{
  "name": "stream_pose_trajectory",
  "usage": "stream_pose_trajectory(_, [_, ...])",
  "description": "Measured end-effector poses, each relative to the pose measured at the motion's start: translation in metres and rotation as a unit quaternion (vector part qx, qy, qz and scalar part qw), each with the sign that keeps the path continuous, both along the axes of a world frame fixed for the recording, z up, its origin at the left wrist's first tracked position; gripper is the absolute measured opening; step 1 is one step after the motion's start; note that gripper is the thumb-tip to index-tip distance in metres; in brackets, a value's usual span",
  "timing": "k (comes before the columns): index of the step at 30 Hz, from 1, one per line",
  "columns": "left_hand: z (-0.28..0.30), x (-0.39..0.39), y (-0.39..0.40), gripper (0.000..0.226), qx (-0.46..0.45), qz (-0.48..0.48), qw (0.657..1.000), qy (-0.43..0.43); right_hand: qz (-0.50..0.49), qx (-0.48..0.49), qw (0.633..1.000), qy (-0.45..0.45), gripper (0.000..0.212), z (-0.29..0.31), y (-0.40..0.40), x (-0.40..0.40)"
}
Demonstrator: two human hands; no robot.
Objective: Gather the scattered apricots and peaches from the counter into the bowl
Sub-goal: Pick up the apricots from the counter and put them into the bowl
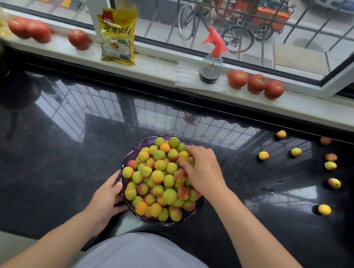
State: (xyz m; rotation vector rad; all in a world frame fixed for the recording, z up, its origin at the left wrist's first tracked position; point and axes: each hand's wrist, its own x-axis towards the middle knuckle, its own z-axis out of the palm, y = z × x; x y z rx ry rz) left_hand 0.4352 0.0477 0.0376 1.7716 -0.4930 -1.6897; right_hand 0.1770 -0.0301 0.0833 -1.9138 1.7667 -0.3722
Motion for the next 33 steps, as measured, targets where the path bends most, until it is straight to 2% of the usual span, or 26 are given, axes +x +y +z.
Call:
stream_pose_trajectory(2, [0.003, 0.002, -0.004, 0.049, -0.010, 0.005, 1.000, 0.026, -0.096, -0.034, 0.991, -0.088, 0.035, -0.004, 0.010, -0.012])
stream_pose_trajectory(4, [0.005, 0.004, -0.006, 0.052, -0.008, -0.004, 0.999, 0.047, -0.198, -0.049, 0.970, -0.131, 0.031, -0.012, 0.027, -0.032])
stream_pose_trajectory(7, [0.008, 0.002, -0.006, 0.057, -0.009, -0.017, 0.998, 0.063, -0.291, 0.016, 0.948, -0.126, 0.029, -0.033, 0.063, -0.065])
stream_pose_trajectory(10, [0.012, -0.009, 0.001, 0.067, -0.025, -0.026, 0.996, 0.080, -0.332, 0.092, 0.931, -0.122, 0.030, -0.053, 0.098, -0.087])
stream_pose_trajectory(14, [0.013, -0.040, 0.023, 0.073, -0.023, -0.032, 0.993, 0.112, -0.332, 0.147, 0.924, -0.120, 0.034, -0.067, 0.109, -0.105])
stream_pose_trajectory(18, [0.007, -0.061, 0.040, 0.087, 0.002, -0.071, 0.991, 0.117, -0.316, 0.120, 0.938, -0.080, 0.037, -0.064, 0.078, -0.134])
stream_pose_trajectory(24, [0.011, -0.053, 0.038, 0.090, 0.033, 0.054, 0.995, 0.075, -0.299, 0.094, 0.950, 0.000, 0.046, -0.054, 0.004, -0.178])
stream_pose_trajectory(30, [0.022, -0.056, 0.028, 0.079, 0.040, 0.088, 0.995, 0.027, -0.249, 0.153, 0.951, 0.103, 0.061, -0.062, -0.056, -0.203])
stream_pose_trajectory(33, [0.026, -0.060, 0.018, 0.069, 0.037, 0.081, 0.996, 0.003, -0.196, 0.175, 0.952, 0.155, 0.058, -0.072, -0.063, -0.205])
